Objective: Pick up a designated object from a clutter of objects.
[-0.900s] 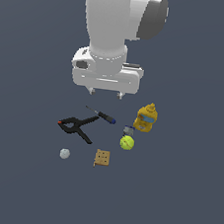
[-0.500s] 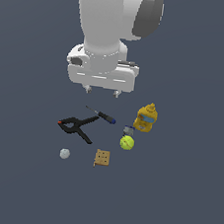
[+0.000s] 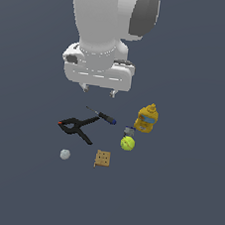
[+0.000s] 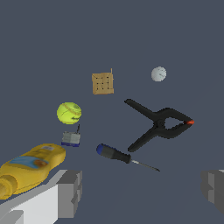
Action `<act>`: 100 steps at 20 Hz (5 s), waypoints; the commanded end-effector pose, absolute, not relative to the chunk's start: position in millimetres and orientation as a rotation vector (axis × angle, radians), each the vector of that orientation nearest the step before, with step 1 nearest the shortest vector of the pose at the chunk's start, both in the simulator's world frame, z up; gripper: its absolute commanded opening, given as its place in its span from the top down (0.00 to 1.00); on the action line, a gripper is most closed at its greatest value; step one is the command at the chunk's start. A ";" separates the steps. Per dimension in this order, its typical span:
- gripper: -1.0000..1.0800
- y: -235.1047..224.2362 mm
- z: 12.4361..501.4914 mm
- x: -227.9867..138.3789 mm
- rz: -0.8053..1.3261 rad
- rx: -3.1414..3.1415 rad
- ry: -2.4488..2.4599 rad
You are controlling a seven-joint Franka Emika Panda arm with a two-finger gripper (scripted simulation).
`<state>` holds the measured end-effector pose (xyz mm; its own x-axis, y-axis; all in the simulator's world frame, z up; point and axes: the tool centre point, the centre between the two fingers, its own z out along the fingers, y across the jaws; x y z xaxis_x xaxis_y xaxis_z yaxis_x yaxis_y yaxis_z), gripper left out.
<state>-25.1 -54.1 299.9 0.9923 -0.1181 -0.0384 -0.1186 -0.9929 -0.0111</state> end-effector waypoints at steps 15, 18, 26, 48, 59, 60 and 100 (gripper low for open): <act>0.04 -1.0 212.1 -10.7 0.039 -3.135 0.284; 0.04 17.6 183.2 -11.1 0.031 -3.135 0.316; 0.04 64.3 113.2 -23.1 0.011 -3.126 0.392; 0.04 98.5 52.8 -43.1 0.002 -3.110 0.447; 0.04 98.8 13.4 -43.5 0.000 -3.109 0.449; 0.04 98.8 12.6 -43.5 0.000 -3.109 0.449; 1.00 -35.2 183.9 -23.4 0.000 -3.106 0.448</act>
<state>-24.6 -23.6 168.7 0.9591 -0.2830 -0.0001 -0.2830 -0.9591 -0.0026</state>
